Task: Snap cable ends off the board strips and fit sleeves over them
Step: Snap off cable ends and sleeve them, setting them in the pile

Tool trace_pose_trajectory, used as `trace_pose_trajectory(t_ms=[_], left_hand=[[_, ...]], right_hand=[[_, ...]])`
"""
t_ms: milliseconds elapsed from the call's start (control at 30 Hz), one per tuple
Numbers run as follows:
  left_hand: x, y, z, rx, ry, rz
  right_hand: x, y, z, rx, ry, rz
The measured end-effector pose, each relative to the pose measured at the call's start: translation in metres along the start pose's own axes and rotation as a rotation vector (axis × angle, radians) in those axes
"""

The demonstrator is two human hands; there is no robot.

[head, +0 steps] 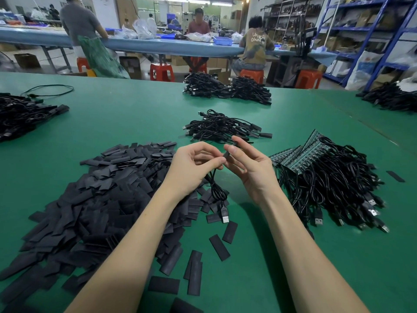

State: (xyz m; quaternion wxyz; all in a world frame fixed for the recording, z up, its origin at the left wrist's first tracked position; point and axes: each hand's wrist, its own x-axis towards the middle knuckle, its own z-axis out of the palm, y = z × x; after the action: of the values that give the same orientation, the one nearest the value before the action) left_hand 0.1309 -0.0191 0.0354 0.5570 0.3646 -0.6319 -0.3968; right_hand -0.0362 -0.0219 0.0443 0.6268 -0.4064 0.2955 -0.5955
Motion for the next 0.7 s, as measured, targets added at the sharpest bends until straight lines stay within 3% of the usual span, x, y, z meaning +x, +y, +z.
trace_pose_trajectory(t_ms=[267, 400, 700], left_hand=[[0.0002, 0.0001, 0.0025, 0.112, 0.037, -0.029], [0.001, 0.0, 0.0047, 0.237, 0.058, -0.047], [-0.0028, -0.0068, 0.0076, 0.539, 0.008, -0.232]], right_hand=[[0.0001, 0.0008, 0.0001, -0.054, -0.005, -0.088], [-0.0007, 0.0003, 0.0014, -0.218, 0.014, -0.199], [-0.0013, -0.0027, -0.0024, -0.285, 0.074, -0.254]])
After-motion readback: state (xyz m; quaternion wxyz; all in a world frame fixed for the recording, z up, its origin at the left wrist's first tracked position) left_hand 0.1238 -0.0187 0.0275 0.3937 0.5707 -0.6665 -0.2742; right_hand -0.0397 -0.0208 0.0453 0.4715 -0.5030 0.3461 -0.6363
